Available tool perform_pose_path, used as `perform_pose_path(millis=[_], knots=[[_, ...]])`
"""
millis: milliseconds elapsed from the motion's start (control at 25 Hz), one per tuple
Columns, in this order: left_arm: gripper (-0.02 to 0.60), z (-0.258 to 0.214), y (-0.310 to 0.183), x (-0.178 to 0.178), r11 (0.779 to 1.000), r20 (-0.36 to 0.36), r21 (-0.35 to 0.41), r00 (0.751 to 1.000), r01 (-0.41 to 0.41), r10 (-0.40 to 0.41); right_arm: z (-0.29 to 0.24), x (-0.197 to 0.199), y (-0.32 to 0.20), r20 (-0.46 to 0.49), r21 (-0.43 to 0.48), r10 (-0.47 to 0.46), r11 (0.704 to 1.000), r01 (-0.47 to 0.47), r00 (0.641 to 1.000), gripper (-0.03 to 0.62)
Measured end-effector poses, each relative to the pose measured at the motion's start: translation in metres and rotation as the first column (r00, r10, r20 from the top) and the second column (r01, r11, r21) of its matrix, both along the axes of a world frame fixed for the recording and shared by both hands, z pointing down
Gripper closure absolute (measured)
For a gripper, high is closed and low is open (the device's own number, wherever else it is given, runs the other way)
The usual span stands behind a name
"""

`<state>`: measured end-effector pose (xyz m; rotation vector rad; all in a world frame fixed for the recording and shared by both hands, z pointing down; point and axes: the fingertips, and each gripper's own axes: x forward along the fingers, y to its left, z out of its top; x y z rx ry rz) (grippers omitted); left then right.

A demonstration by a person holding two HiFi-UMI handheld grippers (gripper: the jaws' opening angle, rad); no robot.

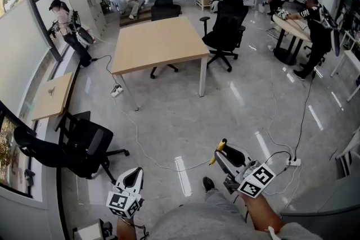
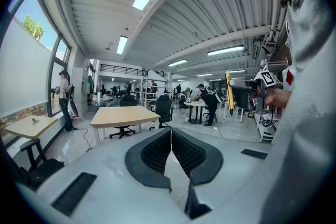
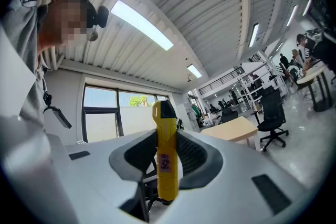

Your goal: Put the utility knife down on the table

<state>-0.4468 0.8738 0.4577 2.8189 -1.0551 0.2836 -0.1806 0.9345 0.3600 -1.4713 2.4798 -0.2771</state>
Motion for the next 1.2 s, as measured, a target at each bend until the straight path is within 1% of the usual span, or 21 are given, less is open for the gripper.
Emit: perform_pose_path(millis=[360,520,760,840,960,1040,1200], knots=[[0.575,-0.002,-0.006,0.025,0.999,-0.008,0.004,0.999,-0.046,0.046,0.003,0.021,-0.001,-0.008,-0.009,0.037,0.999,-0.037,0.999,0.476],[0.575,0.0,-0.014,0.041,0.999,0.007,0.001,0.999,-0.051,0.051,0.003,0.035,-0.012,0.007,-0.008,0.028,1.0,-0.028,1.0,0.476],[0.575,-0.001,-0.034,0.075,0.999,0.016,0.003,0.999,-0.045,0.044,0.005,0.066,-0.036,0.041,-0.014,0.0,1.0,0.0,0.999,0.476],[0.575,0.0,-0.045,0.091,0.999,0.018,0.003,0.999,-0.04,0.04,0.006,0.081,-0.049,0.04,-0.018,-0.01,1.0,0.011,0.999,0.476],[0.575,0.0,-0.069,0.125,0.999,0.022,-0.003,0.999,-0.033,0.033,0.007,0.113,-0.074,0.045,-0.022,-0.018,1.0,0.019,0.999,0.476],[0.575,-0.001,-0.085,0.154,0.999,0.024,-0.005,0.999,-0.036,0.036,0.007,0.138,-0.09,0.05,-0.02,-0.023,1.0,0.024,0.999,0.476],[0.575,0.004,-0.109,0.223,0.998,0.029,-0.006,0.998,-0.061,0.061,0.01,0.195,-0.114,0.047,-0.016,-0.024,1.0,0.024,0.999,0.476]])
